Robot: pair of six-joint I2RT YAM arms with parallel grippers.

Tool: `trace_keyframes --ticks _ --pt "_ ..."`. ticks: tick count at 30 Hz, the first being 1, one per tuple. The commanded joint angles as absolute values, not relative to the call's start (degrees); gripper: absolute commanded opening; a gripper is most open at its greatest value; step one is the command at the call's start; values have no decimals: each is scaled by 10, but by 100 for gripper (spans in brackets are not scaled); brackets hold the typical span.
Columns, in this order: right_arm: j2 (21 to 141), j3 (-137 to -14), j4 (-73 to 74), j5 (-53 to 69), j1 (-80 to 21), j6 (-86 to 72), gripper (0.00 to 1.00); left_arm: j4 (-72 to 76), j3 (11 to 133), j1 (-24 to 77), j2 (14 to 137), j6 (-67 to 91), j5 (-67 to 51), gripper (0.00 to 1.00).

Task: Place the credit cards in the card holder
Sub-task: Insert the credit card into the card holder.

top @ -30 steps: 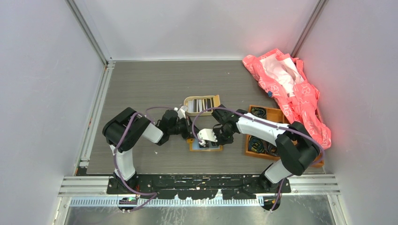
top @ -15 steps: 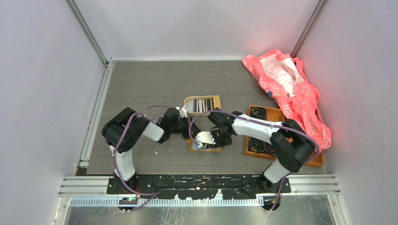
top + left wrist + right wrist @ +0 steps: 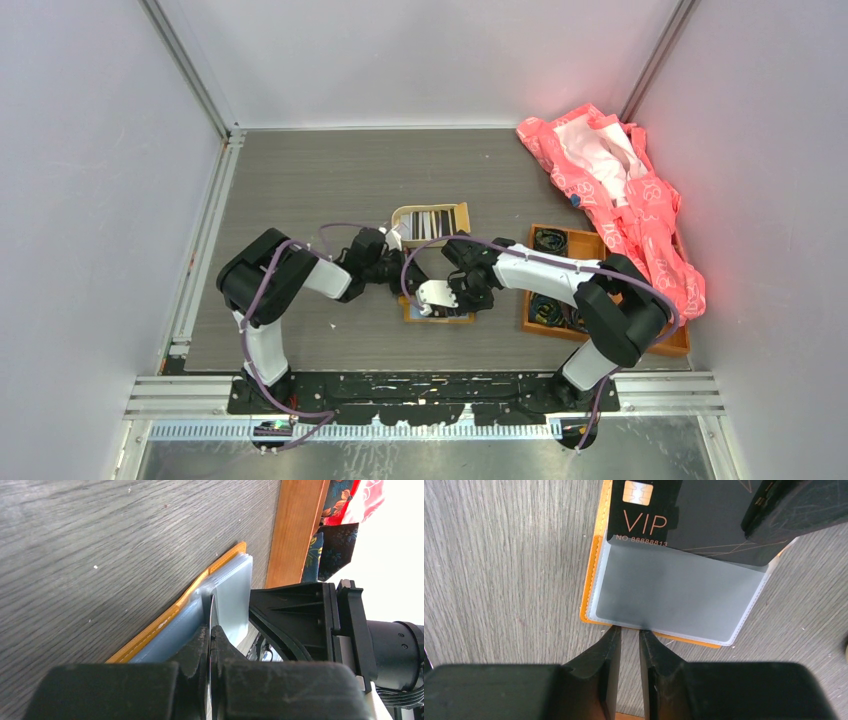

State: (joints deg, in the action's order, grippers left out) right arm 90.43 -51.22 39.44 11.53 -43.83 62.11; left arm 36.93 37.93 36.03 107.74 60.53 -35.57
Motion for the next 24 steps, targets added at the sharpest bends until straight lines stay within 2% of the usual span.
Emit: trace_keyframes --ticks 1,15,24 --pt "907 -530 371 116 -444 616 26 332 396 371 1083 577 -351 0" --pt "903 -531 370 116 -446 611 26 316 426 371 1100 569 -356 0" --pt "857 -541 377 111 -419 597 40 318 425 370 1105 566 -353 0"
